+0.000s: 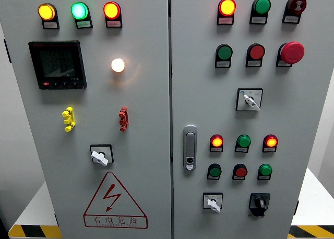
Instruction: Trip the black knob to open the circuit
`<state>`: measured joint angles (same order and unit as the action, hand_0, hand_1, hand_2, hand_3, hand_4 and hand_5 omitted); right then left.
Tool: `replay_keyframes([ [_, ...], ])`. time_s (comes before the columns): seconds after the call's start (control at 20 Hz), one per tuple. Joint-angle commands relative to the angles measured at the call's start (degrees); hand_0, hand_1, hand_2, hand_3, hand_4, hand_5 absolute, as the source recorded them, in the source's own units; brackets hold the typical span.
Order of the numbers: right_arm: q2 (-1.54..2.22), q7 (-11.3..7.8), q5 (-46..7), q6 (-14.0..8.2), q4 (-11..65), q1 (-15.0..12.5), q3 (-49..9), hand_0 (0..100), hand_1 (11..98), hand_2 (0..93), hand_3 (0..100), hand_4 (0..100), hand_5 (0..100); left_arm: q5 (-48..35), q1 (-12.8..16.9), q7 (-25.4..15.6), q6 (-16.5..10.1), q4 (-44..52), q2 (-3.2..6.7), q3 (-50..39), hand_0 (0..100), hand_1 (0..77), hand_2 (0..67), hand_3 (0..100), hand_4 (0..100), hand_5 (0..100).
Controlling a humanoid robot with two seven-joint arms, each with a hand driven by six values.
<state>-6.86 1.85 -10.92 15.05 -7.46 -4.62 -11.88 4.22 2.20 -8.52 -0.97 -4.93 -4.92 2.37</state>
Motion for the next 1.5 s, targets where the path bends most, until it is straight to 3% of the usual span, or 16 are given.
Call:
replay_keyframes([
  [0.0,-0.09,-0.09,-0.06,-0.02,0.34,-0.04,0.01,70,34.7,4.2,23,17,25,0.0,0.0,0.0,0.0,0.01,0.0,0.0,0,3.4,12.8,21,7,2],
  [0.25,0.0,0.0,-0.58,-0.02,0.6,-0.04,-0.78,70,34.5,4.0,23,17,24,0.0,0.0,0.0,0.0,-0.08,0.0,-0.09,0,3.5,12.7,21,7,2],
  [0.35,0.0,0.0,-3.91,-0.1,1.04,-0.04,-3.4,70,34.5,4.0,23,17,24,0.0,0.0,0.0,0.0,0.01,0.0,0.0,0,3.4,12.8,21,7,2],
  [0.45,0.0,0.61,-11.01,-0.1,2.27,-0.3,-10.67,70,34.4,3.9,23,17,24,0.0,0.0,0.0,0.0,-0.08,0.0,0.0,0,3.4,12.8,21,7,2],
  [0.6,0.09,2.36,-25.86,-0.02,4.2,-2.23,-24.9,70,34.4,3.8,23,17,24,0.0,0.0,0.0,0.0,0.01,0.0,0.0,0,3.5,12.8,21,7,2],
  [0.7,0.09,2.9,-31.68,-0.02,4.55,-2.58,-29.94,70,34.4,3.8,23,16,24,0.0,0.0,0.0,0.0,0.01,0.0,0.0,0,3.4,12.7,21,7,2],
  [0.9,0.18,2.99,-31.7,0.07,3.5,-2.67,-29.79,70,34.3,3.7,23,16,23,0.0,0.0,0.0,0.0,0.01,0.0,0.0,0,3.5,12.7,21,7,2],
  [1.05,0.26,2.81,-27.42,-0.02,2.89,-2.15,-26.27,70,34.3,3.6,22,15,23,0.0,0.0,0.0,0.0,0.01,0.0,0.0,0,3.5,12.7,21,7,2],
  [1.15,0.27,2.81,-26.78,0.07,3.07,-1.8,-27.05,70,34.3,3.6,22,15,23,0.0,0.0,0.0,0.0,-0.08,0.0,0.0,0,3.5,12.7,21,7,2],
  [1.25,0.18,2.81,-27.83,0.16,2.71,-1.36,-30.38,70,34.3,3.6,22,15,23,0.0,0.0,0.0,0.0,0.01,0.0,0.0,0,3.5,12.8,21,7,2],
  [1.45,0.09,3.16,-35.64,0.07,3.23,-1.36,-36.26,70,34.6,3.7,22,15,23,0.0,0.0,0.0,0.0,-0.08,0.0,0.0,0,3.4,12.8,21,7,2],
])
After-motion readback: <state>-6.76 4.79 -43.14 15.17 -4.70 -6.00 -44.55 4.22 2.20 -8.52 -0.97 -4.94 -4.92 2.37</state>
